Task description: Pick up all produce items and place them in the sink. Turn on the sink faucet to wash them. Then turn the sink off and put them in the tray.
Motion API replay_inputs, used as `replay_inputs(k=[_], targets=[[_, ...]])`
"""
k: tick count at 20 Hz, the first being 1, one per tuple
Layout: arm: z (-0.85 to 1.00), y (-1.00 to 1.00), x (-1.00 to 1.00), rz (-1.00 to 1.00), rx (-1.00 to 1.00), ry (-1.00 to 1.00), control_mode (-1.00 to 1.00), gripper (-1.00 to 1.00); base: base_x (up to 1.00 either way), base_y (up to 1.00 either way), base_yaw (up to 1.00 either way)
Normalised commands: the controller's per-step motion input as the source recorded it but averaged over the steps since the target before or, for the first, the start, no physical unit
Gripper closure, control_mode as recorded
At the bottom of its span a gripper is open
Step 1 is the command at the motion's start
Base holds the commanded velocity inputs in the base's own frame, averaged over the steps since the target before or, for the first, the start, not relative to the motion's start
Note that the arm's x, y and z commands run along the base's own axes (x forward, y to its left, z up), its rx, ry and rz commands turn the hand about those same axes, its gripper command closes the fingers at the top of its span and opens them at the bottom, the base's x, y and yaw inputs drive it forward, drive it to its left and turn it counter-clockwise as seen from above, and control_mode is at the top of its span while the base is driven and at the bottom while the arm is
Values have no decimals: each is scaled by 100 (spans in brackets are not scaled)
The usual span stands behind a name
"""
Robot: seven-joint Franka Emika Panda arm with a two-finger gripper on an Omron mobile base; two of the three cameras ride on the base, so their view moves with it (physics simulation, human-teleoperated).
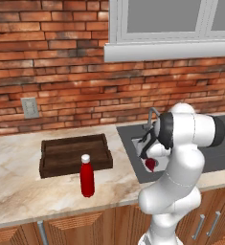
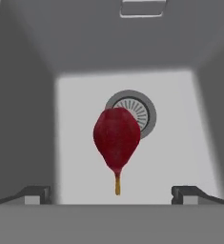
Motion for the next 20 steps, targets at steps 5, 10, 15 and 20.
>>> replay_inputs(k=[5,10,15,20], targets=[[-28,-1,13,-1,0,0,-100,-100,0,0,0],[-28,-12,-3,-2,0,0,-100,-100,0,0,0],[-20,-17,-19,-6,0,0,-100,-100,0,0,0],[-18,-24,-33,-6,2,0,-100,-100,0,0,0]])
